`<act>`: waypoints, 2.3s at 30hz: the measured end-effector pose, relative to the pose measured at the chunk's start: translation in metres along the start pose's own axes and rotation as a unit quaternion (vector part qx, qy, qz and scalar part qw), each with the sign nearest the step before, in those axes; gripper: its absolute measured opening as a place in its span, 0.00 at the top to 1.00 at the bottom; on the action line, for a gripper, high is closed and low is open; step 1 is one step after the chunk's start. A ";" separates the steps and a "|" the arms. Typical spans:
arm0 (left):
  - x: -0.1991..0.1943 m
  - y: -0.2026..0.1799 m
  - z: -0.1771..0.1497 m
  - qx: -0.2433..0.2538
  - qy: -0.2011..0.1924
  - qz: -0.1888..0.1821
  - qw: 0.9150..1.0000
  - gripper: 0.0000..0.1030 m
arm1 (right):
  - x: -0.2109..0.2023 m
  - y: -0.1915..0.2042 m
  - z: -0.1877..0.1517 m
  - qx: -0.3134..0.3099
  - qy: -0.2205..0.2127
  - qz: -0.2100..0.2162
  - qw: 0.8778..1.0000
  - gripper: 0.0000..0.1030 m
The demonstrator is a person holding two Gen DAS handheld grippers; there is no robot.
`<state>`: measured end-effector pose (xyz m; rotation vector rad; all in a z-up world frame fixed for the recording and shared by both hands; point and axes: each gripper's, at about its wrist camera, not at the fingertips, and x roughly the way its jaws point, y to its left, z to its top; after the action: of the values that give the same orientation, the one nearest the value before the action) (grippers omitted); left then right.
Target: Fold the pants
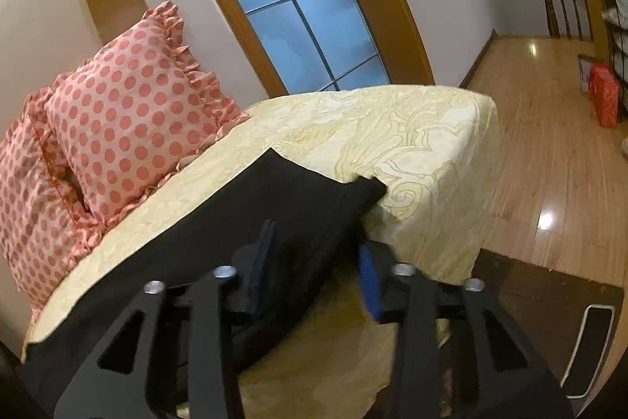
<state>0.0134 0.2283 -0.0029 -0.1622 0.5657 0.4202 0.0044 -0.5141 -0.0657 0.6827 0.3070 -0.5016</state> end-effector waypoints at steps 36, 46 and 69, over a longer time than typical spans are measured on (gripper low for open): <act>-0.005 0.006 0.000 -0.014 -0.005 -0.034 0.999 0.02 | -0.073 0.356 -0.209 -0.230 0.286 0.484 0.794 0.93; -0.007 0.006 -0.002 -0.017 -0.008 -0.037 0.999 0.02 | -0.098 0.374 -0.264 -0.365 0.275 0.448 0.768 0.91; -0.011 0.124 0.009 -0.252 0.011 -0.104 0.962 0.05 | -0.106 0.365 -0.281 -0.460 0.211 0.396 0.767 0.46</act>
<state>-0.0436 0.3387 0.0059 -0.7095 0.4486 0.3506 0.0804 -0.0486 -0.0380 -0.1051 0.5879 0.6363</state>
